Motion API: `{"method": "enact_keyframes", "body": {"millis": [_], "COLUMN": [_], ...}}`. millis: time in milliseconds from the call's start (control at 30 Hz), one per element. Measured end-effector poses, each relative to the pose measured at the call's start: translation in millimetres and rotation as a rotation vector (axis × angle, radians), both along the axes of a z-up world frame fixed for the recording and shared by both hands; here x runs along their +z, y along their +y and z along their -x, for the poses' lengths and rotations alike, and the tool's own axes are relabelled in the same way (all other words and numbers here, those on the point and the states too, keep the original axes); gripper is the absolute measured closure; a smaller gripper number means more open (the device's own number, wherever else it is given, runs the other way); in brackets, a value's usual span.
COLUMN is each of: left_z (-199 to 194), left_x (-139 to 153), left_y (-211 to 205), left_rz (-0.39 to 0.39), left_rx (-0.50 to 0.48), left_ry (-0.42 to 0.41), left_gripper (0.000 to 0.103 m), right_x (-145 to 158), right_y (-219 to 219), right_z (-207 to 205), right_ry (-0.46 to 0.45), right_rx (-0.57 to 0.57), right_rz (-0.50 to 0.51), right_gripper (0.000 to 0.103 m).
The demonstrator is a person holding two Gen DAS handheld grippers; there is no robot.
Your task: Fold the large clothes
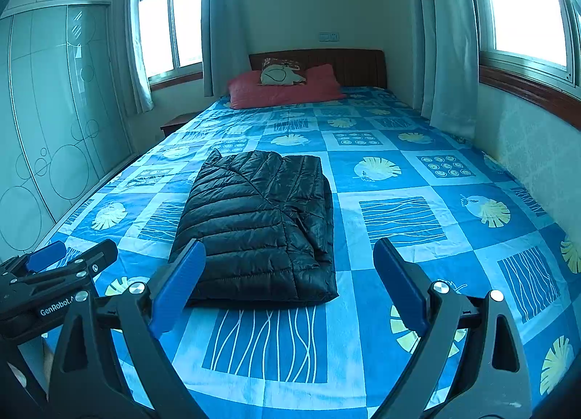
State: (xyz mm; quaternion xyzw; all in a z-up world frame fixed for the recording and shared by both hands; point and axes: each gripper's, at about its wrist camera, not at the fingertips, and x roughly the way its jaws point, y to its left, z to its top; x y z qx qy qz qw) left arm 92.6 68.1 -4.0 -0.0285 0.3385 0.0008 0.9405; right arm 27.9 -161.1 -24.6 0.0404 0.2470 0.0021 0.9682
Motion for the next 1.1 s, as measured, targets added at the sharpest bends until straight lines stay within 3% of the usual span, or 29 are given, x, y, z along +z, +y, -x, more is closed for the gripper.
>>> {"method": "enact_keyframes", "body": {"millis": [267,600,767,933,1100], "left_z": [-2,-10,-15,-22,-45], "left_x": [4,-4,-11,-17,-42], "left_y": [2,3,2,8,24], "left_rz": [0.012,0.04,-0.031,-0.033,-0.01], "left_rx": [-0.003,-0.006,0.029,0.064,0.09], "left_ry": [-0.019,0.025,0.02,0.003,0.103], "left_gripper": [0.009,0.009,0.009,0.009,0.009], "right_x": [0,-4,-7,-8,-17], "right_y": [0,2,3,1,-14], "right_z": [-1,-7,-9,-10,-19], "right_ry": [0.003,0.019,0.022,0.022,0.033], "right_rx": [0.002,0.005,0.008,0.004,-0.018], "right_rz": [0.002,0.001,0.001,-0.005,-0.016], "right_gripper": [0.01,0.01,0.01,0.01,0.01]}}
